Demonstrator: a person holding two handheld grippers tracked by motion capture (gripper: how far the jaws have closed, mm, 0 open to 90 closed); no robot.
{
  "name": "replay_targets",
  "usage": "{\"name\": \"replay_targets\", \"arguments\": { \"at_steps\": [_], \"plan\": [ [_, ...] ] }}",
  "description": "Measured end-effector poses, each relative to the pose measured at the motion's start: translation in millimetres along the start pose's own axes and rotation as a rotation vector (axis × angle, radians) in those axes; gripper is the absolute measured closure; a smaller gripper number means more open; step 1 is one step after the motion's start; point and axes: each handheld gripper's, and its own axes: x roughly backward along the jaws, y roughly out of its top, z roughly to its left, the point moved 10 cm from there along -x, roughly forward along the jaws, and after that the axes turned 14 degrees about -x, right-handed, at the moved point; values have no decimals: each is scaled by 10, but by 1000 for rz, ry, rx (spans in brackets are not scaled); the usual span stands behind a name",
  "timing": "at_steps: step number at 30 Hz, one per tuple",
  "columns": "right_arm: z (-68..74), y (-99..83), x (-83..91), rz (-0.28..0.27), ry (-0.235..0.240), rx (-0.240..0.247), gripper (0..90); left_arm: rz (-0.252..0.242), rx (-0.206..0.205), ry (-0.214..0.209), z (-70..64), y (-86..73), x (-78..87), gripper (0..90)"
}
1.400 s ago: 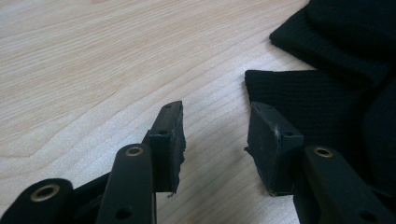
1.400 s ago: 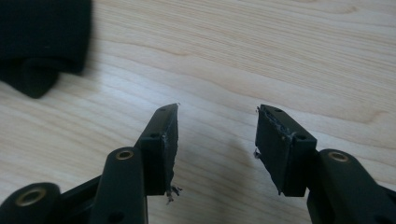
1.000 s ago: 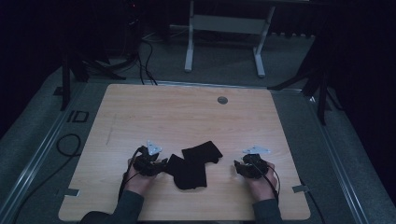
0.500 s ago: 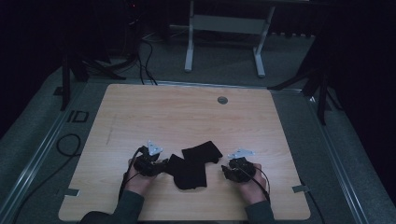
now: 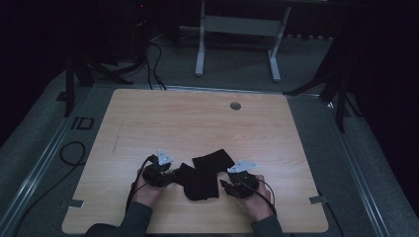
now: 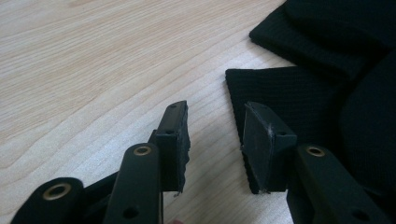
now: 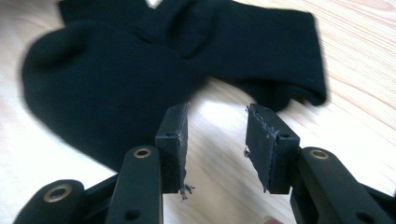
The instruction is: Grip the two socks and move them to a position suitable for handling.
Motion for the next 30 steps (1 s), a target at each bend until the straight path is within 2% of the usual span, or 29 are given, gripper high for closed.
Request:
{"name": "replay_targets", "arguments": {
  "at_steps": [4,8,15,21,30],
  "plan": [
    [143,9,0,-3,23,38,594,-6,-7,-5,-20,11,1,639],
    [289,31,9,-22,49,55,620,-10,-22,-12,-48,22,4,666],
    [521,-34,-71,7,87,112,640,-19,-58,-39,-138,50,-6,712],
    [528,-121,-183,48,78,123,658,-15,-92,-54,-228,61,-32,740],
    [468,-131,-202,56,91,103,658,-14,-94,-57,-248,50,-30,740]
  ]
}}
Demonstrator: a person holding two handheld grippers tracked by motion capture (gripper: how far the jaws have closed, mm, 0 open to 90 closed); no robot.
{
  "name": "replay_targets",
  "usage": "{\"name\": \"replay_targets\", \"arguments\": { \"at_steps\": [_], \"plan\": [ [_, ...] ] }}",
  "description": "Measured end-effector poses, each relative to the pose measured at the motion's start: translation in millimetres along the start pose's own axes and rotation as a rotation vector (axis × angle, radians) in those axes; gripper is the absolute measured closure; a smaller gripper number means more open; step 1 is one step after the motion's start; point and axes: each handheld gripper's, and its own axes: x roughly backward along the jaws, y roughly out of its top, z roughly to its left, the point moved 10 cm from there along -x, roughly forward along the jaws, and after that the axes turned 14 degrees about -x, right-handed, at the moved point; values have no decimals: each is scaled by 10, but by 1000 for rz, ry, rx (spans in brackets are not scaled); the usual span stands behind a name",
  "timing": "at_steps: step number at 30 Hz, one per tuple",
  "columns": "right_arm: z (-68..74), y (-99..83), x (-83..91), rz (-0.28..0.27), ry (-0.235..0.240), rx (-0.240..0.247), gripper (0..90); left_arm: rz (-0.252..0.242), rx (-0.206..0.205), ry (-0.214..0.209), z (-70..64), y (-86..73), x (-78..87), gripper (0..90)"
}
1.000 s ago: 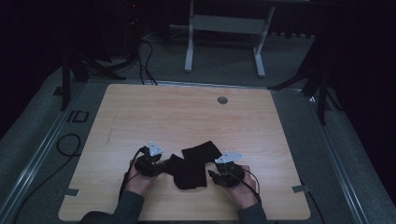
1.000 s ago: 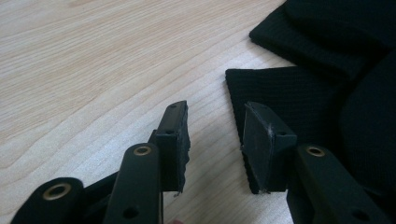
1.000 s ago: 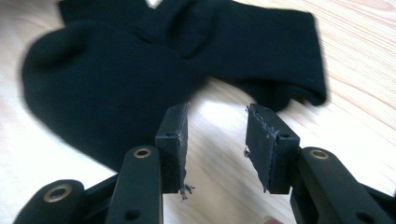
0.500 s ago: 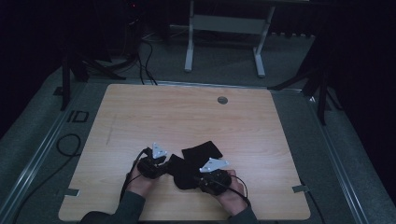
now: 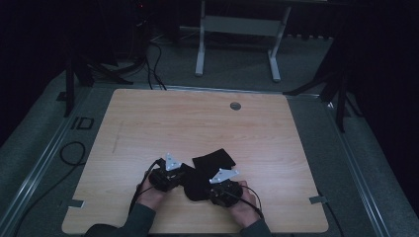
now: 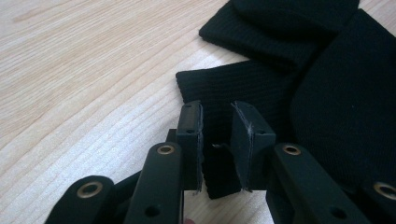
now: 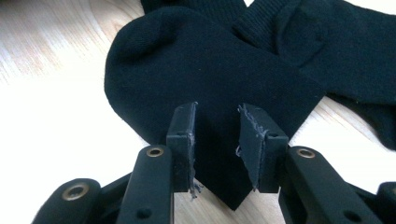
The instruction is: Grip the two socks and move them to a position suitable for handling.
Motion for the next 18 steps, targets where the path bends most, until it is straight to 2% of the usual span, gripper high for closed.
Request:
{"name": "replay_targets", "arguments": {
  "at_steps": [7,10,15,18],
  "plan": [
    [-58,-15,11,-3,5,-20,657,2,-7,1,-16,4,-11,740],
    [-93,-14,16,-4,6,-35,658,-5,2,-9,-40,27,-5,741],
    [-173,-6,30,2,-2,-44,660,-48,20,-38,-68,144,35,742],
    [-205,5,31,4,-8,-46,659,-44,-6,-49,-104,194,19,742]
  ]
}}
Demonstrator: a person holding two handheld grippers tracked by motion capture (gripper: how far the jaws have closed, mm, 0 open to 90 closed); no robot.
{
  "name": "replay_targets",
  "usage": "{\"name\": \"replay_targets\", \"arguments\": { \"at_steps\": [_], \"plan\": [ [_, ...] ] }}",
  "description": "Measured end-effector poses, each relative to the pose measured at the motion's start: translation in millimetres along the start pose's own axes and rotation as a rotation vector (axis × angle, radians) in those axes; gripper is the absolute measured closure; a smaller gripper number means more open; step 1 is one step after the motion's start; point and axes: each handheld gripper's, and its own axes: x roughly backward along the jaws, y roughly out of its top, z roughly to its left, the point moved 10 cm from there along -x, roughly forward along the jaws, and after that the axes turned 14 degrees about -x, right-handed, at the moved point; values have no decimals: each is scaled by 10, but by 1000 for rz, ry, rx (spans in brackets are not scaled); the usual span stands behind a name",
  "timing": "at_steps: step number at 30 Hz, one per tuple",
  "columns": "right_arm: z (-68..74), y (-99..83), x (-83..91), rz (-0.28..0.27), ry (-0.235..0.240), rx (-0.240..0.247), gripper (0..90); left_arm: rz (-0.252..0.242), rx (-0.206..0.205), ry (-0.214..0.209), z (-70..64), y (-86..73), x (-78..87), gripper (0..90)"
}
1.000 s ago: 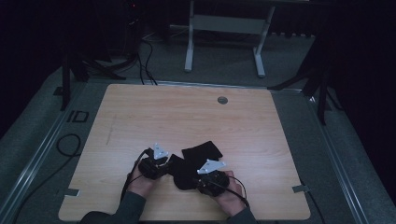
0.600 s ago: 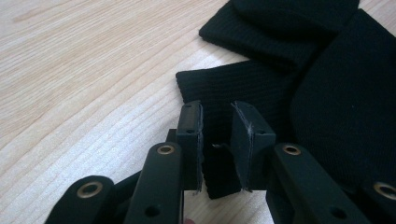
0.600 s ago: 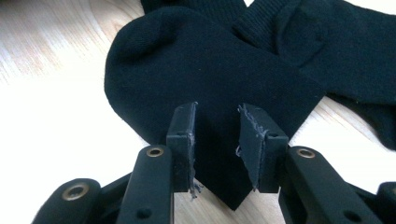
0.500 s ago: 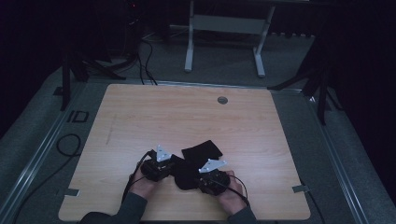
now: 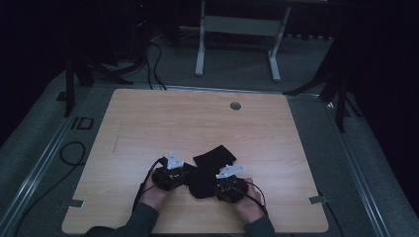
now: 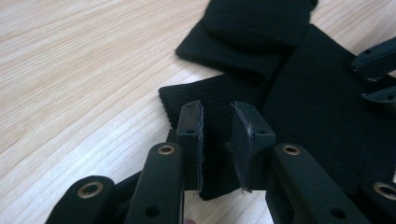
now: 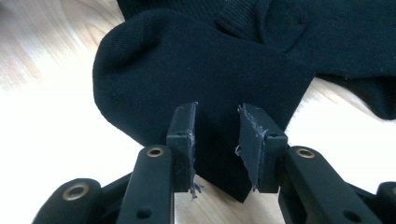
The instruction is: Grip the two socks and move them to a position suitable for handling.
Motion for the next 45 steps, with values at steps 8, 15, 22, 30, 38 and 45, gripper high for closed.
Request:
{"name": "replay_targets", "arguments": {
  "at_steps": [8,15,22,30,38,45],
  "plan": [
    [-89,21,9,7,2,-1,646,8,-44,13,-11,67,-44,740],
    [-208,48,47,15,-95,65,608,76,-101,34,-63,-25,-146,749],
    [-80,150,95,-42,-108,73,582,59,-71,23,-80,-69,-117,760],
    [511,160,-11,-64,12,182,593,47,-43,20,-89,-110,-84,763],
    [473,136,-214,-46,-28,164,652,43,-39,24,-91,-112,-86,768],
    [322,221,-6,-92,-5,85,830,38,-33,27,-94,-110,-89,773]
  ]
}}
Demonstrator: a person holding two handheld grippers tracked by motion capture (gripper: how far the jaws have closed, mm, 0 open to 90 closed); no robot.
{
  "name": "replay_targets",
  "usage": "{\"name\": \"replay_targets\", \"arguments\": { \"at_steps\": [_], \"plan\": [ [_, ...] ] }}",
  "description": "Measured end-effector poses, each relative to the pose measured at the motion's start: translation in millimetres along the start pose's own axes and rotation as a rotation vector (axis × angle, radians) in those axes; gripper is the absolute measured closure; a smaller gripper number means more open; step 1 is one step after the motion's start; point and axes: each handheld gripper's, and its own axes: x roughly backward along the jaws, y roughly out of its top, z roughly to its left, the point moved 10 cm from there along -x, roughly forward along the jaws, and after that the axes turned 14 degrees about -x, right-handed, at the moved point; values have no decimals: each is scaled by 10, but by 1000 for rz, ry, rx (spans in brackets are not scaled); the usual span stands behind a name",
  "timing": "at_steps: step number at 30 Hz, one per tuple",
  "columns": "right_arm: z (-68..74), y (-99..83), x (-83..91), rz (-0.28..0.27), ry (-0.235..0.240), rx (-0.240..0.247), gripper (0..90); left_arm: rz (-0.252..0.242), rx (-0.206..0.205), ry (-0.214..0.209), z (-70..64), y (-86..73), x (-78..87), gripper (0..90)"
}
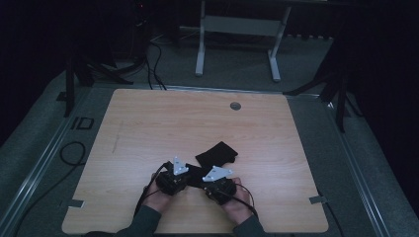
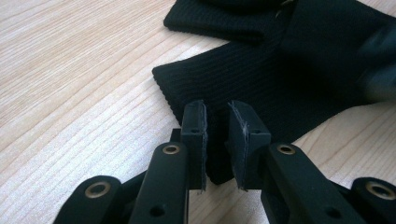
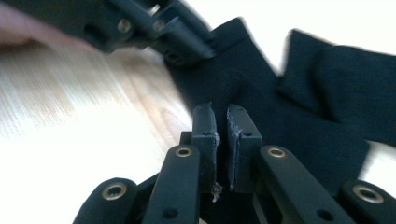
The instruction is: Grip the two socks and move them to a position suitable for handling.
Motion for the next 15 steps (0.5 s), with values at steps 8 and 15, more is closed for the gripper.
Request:
{"name": "replay_targets", "arguments": {
  "at_steps": [8,15],
  "plan": [
    [-318,53,317,-51,-11,-78,813,0,4,-7,2,-3,0,773],
    [-599,-37,478,-54,-51,-142,805,-1,3,-10,3,-3,0,773]
  ]
}}
